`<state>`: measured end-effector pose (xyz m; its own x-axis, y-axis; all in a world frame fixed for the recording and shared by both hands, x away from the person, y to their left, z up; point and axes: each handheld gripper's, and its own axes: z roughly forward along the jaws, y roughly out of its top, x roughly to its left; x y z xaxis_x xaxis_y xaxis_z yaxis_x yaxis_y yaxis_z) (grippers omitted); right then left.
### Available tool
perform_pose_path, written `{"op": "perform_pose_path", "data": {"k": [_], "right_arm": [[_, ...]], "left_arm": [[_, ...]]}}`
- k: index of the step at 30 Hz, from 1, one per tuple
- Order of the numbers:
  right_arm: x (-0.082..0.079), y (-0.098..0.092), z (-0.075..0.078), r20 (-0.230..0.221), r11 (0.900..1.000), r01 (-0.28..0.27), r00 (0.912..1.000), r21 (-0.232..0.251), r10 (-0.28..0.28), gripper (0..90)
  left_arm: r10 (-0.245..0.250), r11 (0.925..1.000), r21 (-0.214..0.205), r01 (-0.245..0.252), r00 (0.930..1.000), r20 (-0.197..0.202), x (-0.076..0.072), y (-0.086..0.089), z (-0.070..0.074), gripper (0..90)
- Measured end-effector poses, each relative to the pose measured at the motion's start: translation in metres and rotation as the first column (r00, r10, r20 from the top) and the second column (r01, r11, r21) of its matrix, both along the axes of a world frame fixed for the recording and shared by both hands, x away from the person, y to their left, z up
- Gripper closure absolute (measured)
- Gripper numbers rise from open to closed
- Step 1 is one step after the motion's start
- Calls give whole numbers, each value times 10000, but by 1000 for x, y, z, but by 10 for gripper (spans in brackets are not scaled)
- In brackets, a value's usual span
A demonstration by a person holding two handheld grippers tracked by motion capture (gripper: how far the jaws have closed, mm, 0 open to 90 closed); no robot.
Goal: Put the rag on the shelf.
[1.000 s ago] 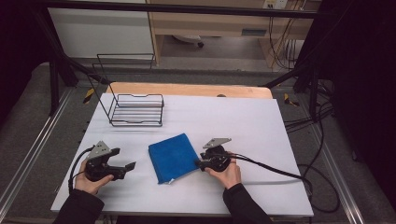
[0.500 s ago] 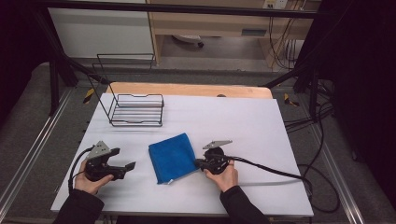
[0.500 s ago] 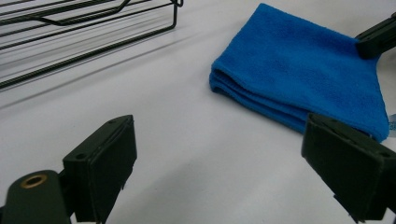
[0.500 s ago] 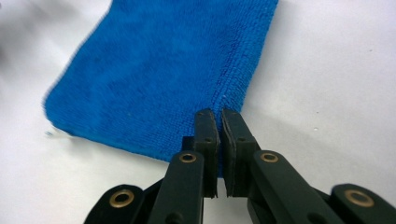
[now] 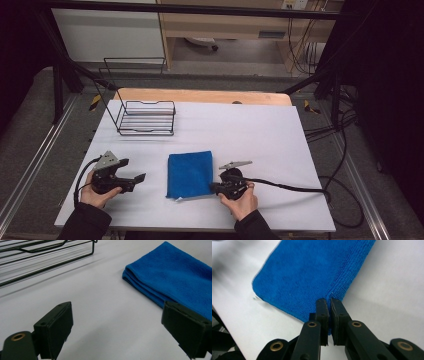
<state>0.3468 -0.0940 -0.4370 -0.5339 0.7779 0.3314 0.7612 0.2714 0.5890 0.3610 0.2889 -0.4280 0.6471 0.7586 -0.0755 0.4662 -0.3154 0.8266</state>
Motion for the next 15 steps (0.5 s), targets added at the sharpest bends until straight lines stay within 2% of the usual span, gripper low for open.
{"op": "perform_pose_path", "data": {"k": [5, 6, 7, 8, 10, 14, 15], "right_arm": [[1, -2, -4, 35, 10000, 3, 10000, 42, -3, 813], [2, -6, -5, 414, 9998, -161, 9990, 69, 158, 736], [2, -6, -5, 414, 9998, -161, 9990, 69, 158, 736], [3, -8, -6, 694, 9996, -264, 9973, 100, 256, 688], [7, -13, -5, 1362, 9992, -397, 9899, 75, 383, 610], [15, -22, 1, 2294, 9972, -682, 9715, 311, 593, 415], [20, -26, 4, 2692, 9950, -916, 9600, 405, 774, 321]], "left_arm": [[-2, 10000, -10, 2, 10000, -26, 0, 0, 0, 105], [-8, 10000, -17, 8, 10000, -39, 0, 0, 0, 104], [-14, 10000, -11, 13, 10000, -36, 0, 0, 0, 104], [-8, 10000, -31, 8, 10000, -40, 0, -1, 0, 103], [-11, 10000, -34, 10, 10000, -56, 0, -1, 0, 101], [-74, 10000, 26, 74, 9999, -127, 1, -3, 1, 90], [-111, 9999, 38, 112, 9999, -120, 1, -4, 1, 84]]}}
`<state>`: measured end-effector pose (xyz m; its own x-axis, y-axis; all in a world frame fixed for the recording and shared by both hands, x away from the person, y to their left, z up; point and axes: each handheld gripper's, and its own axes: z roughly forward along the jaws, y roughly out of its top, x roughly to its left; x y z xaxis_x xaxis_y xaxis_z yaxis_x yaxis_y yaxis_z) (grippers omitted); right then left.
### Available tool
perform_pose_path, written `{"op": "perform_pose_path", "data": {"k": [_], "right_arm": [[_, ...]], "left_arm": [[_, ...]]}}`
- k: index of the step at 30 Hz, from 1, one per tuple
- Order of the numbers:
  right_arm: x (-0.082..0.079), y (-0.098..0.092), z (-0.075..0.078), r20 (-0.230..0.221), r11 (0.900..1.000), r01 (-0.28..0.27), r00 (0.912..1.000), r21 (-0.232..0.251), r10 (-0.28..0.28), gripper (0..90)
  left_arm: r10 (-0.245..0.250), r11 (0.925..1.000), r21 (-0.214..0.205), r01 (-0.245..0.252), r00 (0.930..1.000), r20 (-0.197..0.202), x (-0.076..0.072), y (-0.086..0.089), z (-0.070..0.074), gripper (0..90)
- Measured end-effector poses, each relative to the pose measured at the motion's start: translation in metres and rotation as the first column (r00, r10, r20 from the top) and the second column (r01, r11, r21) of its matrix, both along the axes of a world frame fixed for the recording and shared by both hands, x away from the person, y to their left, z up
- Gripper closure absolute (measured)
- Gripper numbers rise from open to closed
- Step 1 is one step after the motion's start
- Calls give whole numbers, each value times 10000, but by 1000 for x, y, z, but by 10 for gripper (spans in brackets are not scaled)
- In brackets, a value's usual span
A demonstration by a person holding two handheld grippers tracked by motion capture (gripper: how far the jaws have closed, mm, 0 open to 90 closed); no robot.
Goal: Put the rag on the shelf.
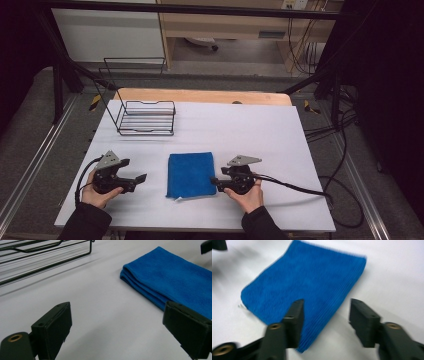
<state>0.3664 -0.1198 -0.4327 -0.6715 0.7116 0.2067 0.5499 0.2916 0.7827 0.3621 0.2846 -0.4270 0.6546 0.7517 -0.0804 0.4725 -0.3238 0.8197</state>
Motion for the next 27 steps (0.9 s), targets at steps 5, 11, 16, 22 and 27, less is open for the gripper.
{"op": "perform_pose_path", "data": {"k": [5, 11, 16, 22, 27], "right_arm": [[8, -8, 8, 530, 9994, -327, 9980, -97, 332, 198], [19, -20, 13, 846, 9990, -419, 9956, 122, 407, 107], [22, -29, 11, 849, 9995, -279, 9960, 126, 267, 69], [21, -36, 6, 902, 9999, -139, 9958, 74, 132, 53], [18, -36, 2, 845, 9999, -142, 9963, -85, 149, 48]], "left_arm": [[9, 10000, 75, -9, 10000, -2, 3, -7, 3, 68], [-116, 9996, 261, 116, 9999, -8, 8, -20, 10, 67], [20, 9996, 266, -18, 10000, -53, 15, -33, 20, 77], [293, 9987, 410, -290, 9995, -82, 32, -51, 32, 97], [543, 9973, 505, -534, 9984, -165, 45, -65, 32, 115]]}}
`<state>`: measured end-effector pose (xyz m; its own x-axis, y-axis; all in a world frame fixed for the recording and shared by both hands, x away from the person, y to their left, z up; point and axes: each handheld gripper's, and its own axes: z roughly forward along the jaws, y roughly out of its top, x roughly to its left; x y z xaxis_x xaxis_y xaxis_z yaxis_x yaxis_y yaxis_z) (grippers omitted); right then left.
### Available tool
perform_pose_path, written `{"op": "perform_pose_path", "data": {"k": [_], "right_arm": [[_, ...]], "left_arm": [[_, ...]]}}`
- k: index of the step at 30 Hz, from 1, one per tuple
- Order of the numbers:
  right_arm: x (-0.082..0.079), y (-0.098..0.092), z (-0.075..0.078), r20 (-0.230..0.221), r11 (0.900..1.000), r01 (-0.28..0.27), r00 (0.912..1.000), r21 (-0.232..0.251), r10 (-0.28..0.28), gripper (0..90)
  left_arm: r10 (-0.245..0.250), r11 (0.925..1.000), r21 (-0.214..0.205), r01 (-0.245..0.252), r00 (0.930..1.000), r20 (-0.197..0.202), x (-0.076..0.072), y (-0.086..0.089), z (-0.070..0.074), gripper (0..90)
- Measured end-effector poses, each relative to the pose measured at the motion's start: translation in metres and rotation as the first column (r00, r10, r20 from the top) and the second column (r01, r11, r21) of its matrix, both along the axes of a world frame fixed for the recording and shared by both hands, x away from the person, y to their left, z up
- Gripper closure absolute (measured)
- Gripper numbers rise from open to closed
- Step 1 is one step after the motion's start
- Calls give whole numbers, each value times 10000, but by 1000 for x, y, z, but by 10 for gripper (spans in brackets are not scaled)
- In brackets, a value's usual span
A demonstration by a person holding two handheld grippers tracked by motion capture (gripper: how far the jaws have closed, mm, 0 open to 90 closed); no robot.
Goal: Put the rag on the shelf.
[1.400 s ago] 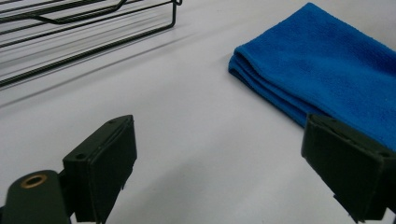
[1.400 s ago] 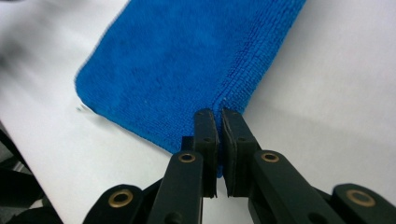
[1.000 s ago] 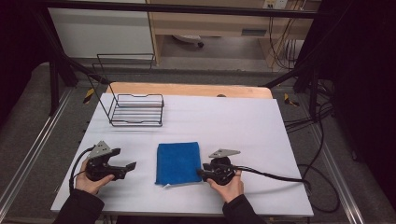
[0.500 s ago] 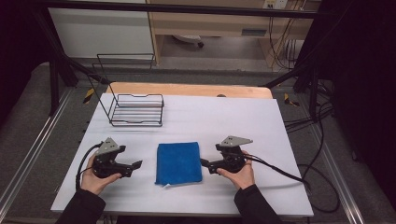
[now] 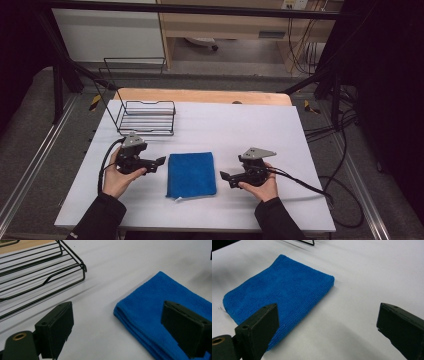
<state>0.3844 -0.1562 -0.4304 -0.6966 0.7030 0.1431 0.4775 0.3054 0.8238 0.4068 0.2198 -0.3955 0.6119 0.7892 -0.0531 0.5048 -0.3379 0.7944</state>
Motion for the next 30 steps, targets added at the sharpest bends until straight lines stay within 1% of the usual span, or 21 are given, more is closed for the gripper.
{"op": "perform_pose_path", "data": {"k": [1, 3, 6, 8, 11, 15, 17, 19, 21, 24, 27, 30], "right_arm": [[0, 0, 0, 20, 10000, 9, 10000, -45, -9, 47], [-1, 0, -1, 21, 9999, -6, 10000, -124, 6, 46], [-1, 1, -2, 16, 9998, -10, 10000, -194, 10, 45], [-1, 1, -3, -32, 9997, 2, 10000, -224, -2, 46], [-1, 2, -4, -70, 9997, -7, 10000, -234, 6, 46], [-1, 3, -5, -130, 9995, -43, 9999, -306, 39, 52], [-1, 3, -6, -224, 9995, -83, 9997, -313, 76, 53], [-1, 3, -7, -210, 9991, -141, 9997, -388, 133, 54], [-1, 3, -7, -245, 9990, -148, 9996, -416, 137, 54], [-1, 3, -7, -235, 9989, -165, 9996, -431, 155, 54], [-2, 3, -7, -258, 9990, -194, 9995, -413, 184, 56], [-1, 4, -8, -276, 9989, -210, 9994, -417, 199, 56]], "left_arm": [[40, 10000, -7, -40, 10000, -31, 3, -3, -2, 119], [79, 9998, 179, -77, 9999, -110, 7, -8, -4, 133], [286, 9995, 175, -281, 9991, -314, 15, -14, -10, 163], [421, 9987, 296, -409, 9982, -430, 20, -18, -15, 204], [579, 9962, 686, -537, 9965, -605, 26, -19, -23, 249], [717, 9946, 807, -647, 9936, -873, 31, -18, -34, 346], [700, 9953, 746, -625, 9922, -1030, 32, -19, -37, 387], [577, 9965, 667, -503, 9917, -1150, 33, -21, -40, 429], [483, 9972, 624, -411, 9916, -1201, 33, -24, -41, 446], [295, 9991, 352, -252, 9913, -1280, 32, -27, -41, 482], [152, 9997, 219, -120, 9884, -1513, 32, -30, -44, 514], [29, 9997, 234, 9, 9869, -1615, 32, -33, -47, 536]]}}
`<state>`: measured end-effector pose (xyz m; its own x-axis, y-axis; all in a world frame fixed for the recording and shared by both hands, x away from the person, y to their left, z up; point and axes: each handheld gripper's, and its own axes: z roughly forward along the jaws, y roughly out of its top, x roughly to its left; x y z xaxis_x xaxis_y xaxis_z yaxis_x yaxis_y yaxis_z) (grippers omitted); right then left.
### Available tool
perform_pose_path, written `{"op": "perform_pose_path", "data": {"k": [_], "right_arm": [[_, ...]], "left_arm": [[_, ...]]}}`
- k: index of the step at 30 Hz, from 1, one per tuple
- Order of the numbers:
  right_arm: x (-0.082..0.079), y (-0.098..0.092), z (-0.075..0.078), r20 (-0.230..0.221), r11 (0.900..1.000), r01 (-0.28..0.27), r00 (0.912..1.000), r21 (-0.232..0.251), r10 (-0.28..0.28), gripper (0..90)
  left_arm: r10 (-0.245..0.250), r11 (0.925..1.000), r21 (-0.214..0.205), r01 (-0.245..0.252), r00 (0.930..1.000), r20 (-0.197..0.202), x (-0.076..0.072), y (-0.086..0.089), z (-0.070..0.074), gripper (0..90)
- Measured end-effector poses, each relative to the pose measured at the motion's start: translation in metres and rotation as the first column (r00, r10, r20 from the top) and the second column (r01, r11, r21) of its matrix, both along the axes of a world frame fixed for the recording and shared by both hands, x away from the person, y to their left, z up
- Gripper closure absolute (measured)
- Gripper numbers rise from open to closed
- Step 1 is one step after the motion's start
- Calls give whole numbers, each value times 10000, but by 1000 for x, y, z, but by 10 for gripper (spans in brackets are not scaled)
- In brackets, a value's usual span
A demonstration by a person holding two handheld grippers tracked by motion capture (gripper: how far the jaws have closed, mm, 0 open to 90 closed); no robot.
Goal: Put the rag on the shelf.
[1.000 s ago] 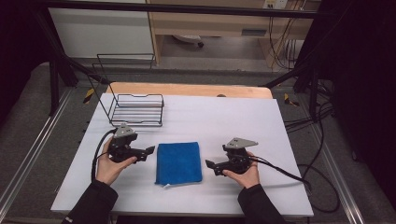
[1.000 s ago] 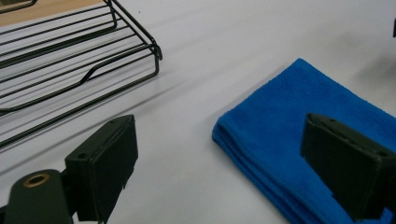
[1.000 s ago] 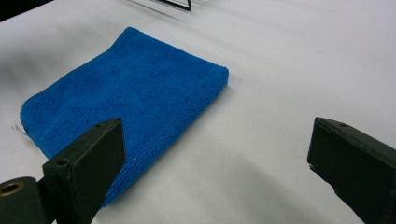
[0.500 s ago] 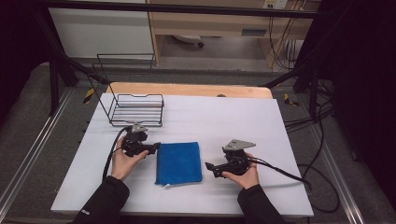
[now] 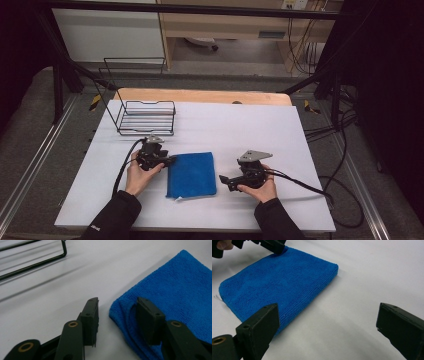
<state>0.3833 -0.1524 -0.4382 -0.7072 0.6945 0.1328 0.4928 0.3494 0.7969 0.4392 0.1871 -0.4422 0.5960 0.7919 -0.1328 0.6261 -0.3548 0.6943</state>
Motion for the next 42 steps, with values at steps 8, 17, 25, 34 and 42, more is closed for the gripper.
{"op": "perform_pose_path", "data": {"k": [8, 17, 25, 34, 42], "right_arm": [[-1, 0, 0, -16, 10000, -14, 10000, 38, 14, 57], [1, 0, 1, -80, 9999, -53, 10000, 132, 54, 61], [8, 0, 4, 78, 9993, 180, 9998, 328, -182, 86], [31, 23, 10, -126, 9990, 438, 9990, 35, -438, 153], [58, 50, 0, -561, 9980, 621, 9965, -118, -627, 329]], "left_arm": [[-101, 9998, -146, 99, 9999, -131, -2, -3, -2, 612], [-76, 9993, -372, 61, 9992, -404, -2, -5, -4, 720], [5, 9988, -485, -28, 9989, -478, -3, -7, -6, 794], [26, 9990, -446, -38, 9996, -283, -5, -8, -7, 811], [-58, 9990, -446, 48, 9997, -224, -5, -7, -7, 809]]}}
